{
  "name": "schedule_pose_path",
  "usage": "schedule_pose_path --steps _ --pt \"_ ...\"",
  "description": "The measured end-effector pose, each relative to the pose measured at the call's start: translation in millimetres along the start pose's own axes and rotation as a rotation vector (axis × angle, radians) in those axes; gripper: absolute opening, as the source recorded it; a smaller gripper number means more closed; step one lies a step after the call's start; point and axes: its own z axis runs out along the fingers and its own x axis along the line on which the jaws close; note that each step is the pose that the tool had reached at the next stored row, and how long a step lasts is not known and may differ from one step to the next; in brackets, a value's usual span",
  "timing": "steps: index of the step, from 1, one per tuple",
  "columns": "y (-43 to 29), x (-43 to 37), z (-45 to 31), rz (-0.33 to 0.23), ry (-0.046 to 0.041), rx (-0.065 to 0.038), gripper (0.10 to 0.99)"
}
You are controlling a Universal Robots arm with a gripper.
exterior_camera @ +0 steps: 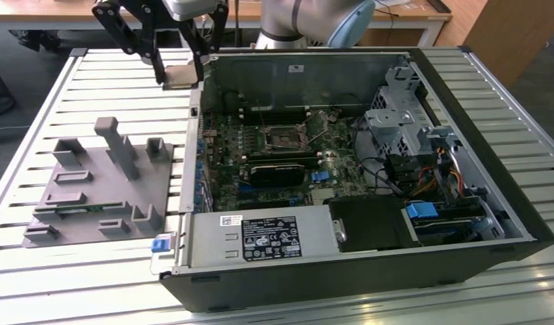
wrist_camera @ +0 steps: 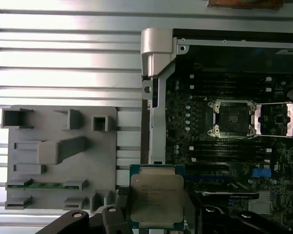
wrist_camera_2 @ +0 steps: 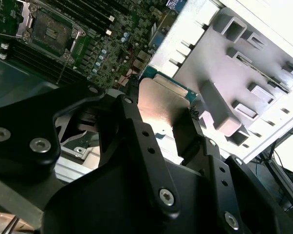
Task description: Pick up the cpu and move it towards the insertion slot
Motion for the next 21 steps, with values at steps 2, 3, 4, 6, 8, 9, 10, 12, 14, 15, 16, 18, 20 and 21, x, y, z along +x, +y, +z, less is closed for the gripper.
schedule_pose_path --steps 2,3,4,6,8,9,10,12,14,15,16,18,20,21 --pt "1.5 -1.8 0.1 0.000 -0.0001 0.000 0.529" --pt "2.5 -2.7 0.1 0.000 0.0000 0.000 0.529" --pt "3.4 -3.5 0.1 0.000 0.0001 0.000 0.529" --pt "5.5 -5.2 0.3 0.000 -0.0001 0.000 0.529" --pt "8.0 -6.9 0.4 0.000 0.0000 0.000 0.529" --pt "9.3 -7.9 0.5 0.000 0.0000 0.000 0.529" --pt "10.8 -8.9 0.5 0.000 0.0000 0.000 0.529" --pt "13.9 -11.0 0.7 0.000 0.0000 0.000 0.529" --pt "17.1 -13.3 0.9 0.000 0.0000 0.000 0.529" --pt "18.6 -14.4 1.0 0.000 0.0000 0.000 0.529" --pt "20.1 -15.6 1.0 -0.001 0.0000 0.000 0.529" --pt "23.2 -18.1 1.1 -0.001 0.0000 0.000 0.529" --pt "25.5 -20.6 1.3 -0.001 0.0000 0.000 0.529" --pt "26.5 -21.8 1.4 -0.001 0.0000 0.000 0.529"
